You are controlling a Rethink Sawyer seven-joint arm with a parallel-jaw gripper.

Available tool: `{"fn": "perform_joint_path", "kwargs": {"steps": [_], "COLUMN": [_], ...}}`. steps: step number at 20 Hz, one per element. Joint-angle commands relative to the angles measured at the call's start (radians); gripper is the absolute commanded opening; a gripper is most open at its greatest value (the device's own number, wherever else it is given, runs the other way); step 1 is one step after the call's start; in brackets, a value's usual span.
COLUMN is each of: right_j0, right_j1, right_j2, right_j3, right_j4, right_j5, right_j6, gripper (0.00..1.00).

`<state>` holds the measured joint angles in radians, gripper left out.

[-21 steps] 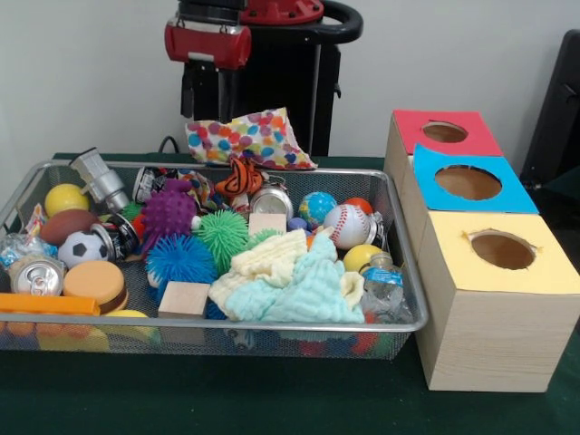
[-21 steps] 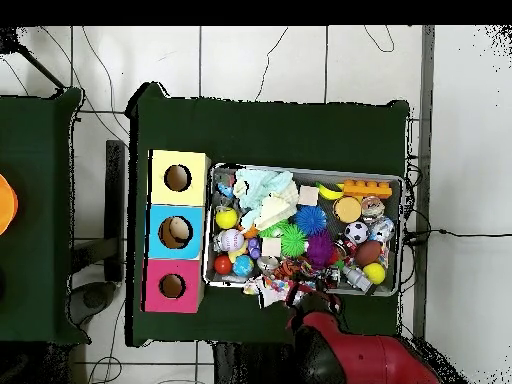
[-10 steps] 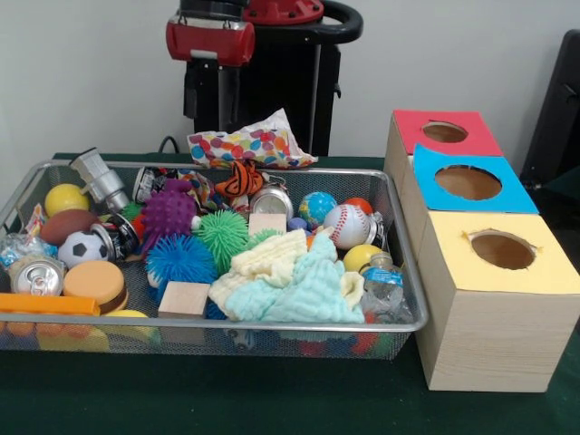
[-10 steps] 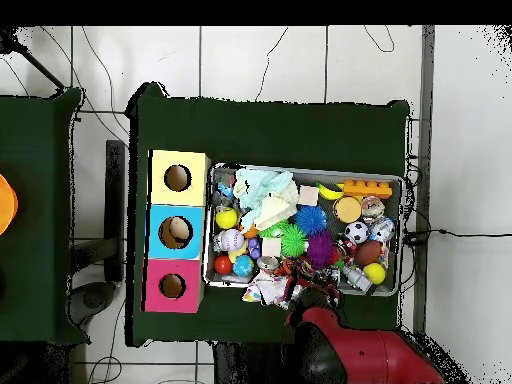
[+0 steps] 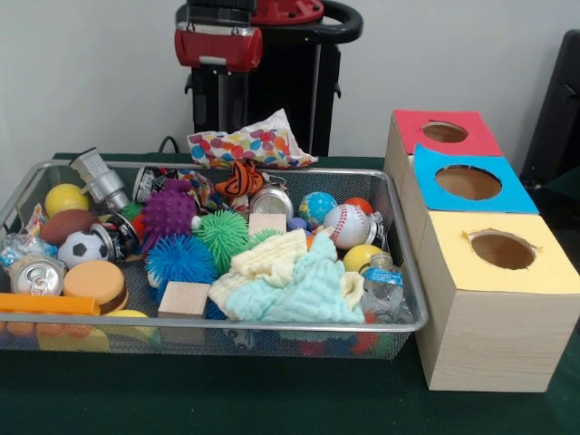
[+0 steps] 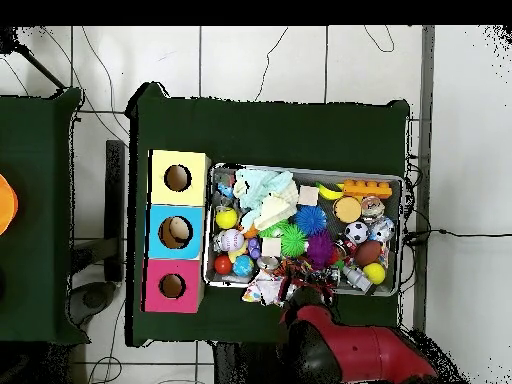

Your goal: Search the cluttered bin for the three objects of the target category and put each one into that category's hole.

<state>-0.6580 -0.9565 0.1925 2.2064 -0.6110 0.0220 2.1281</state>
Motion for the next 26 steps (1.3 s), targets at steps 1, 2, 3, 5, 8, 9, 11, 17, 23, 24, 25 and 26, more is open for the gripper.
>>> {"fn": "perform_joint_path", "kwargs": {"steps": [1, 2, 3, 5, 8, 9, 11, 17, 23, 24, 25, 26], "right_j0": [0.048, 0.056, 0.065, 0.069, 0.066, 0.065, 0.07, 0.073, 0.11, 0.125, 0.132, 0.143], "right_j1": [0.158, 0.164, 0.166, 0.165, 0.174, 0.177, 0.188, 0.197, 0.22, 0.234, 0.241, 0.249], "right_j2": [0.012, 0.007, -0.004, -0.004, -0.002, -0.003, -0.017, -0.027, -0.078, -0.1, -0.109, -0.126], "right_j3": [-0.131, -0.143, -0.15, -0.157, -0.159, -0.158, -0.151, -0.143, -0.17, -0.18, -0.185, -0.191], "right_j4": [-0.012, -0.009, -0.006, 0.003, 0.021, 0.022, 0.02, 0.025, 0.011, 0.008, 0.008, 0.009], "right_j5": [-0.063, -0.064, -0.067, -0.053, -0.028, -0.028, -0.046, -0.051, -0.092, -0.108, -0.117, -0.129], "right_j6": [0.072, 0.073, 0.077, 0.079, 0.085, 0.087, 0.095, 0.102, 0.102, 0.103, 0.102, 0.104], "gripper": [1.0, 1.0, 1.0, 1.0, 1.0, 1.0, 1.0, 1.0, 1.0, 1.0, 1.0, 1.0]}}
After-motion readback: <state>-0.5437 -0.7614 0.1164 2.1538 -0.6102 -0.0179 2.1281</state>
